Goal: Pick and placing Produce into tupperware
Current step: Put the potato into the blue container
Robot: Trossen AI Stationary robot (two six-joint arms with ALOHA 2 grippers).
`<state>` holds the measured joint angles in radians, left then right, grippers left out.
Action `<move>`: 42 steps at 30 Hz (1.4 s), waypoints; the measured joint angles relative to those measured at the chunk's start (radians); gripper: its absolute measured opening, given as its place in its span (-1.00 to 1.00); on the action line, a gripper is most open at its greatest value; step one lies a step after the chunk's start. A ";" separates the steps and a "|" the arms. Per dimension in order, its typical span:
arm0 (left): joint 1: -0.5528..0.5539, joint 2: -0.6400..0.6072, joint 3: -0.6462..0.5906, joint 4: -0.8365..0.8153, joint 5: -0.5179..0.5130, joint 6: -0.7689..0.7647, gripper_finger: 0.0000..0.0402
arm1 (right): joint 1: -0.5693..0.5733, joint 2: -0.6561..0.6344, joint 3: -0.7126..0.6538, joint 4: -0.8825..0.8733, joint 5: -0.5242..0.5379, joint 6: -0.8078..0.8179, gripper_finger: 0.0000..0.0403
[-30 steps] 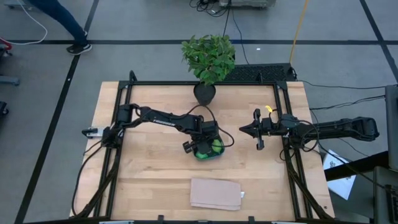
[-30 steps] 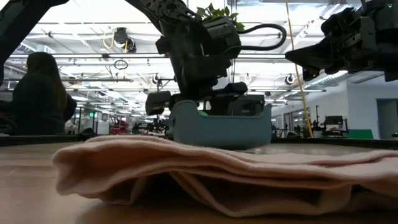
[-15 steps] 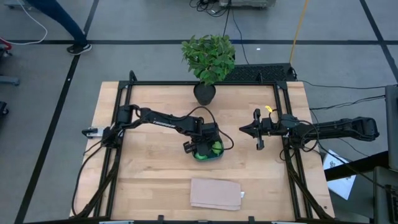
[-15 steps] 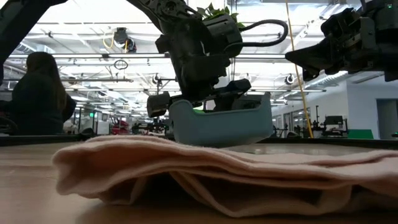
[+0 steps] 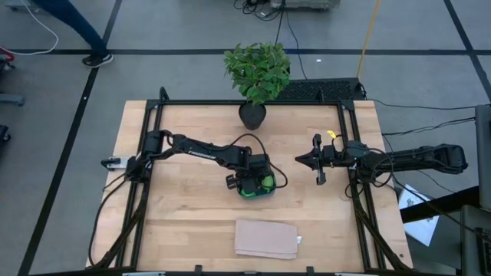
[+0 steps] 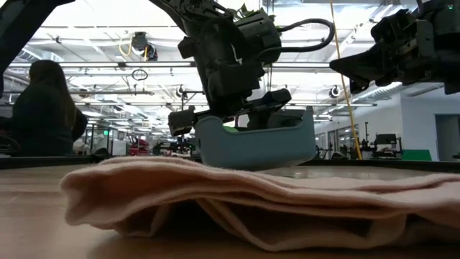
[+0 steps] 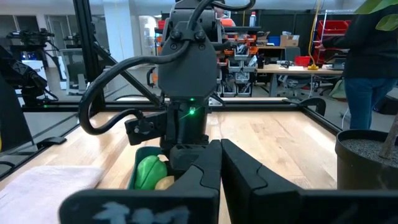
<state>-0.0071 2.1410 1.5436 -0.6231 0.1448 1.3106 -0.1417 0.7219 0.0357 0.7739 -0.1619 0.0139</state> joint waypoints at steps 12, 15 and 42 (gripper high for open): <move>-0.001 0.004 0.019 -0.019 0.004 0.001 0.11 | 0.000 0.000 0.000 0.000 0.000 -0.003 -1.00; -0.005 0.007 0.039 -0.033 0.003 0.003 0.11 | 0.000 0.000 0.000 0.000 0.000 -0.003 -1.00; -0.023 0.003 0.057 -0.020 -0.036 -0.004 0.37 | 0.000 0.000 0.000 0.000 0.000 -0.003 -1.00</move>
<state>-0.0296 2.1439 1.6005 -0.6434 0.1091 1.3069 -0.1421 0.7223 0.0357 0.7742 -0.1619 0.0109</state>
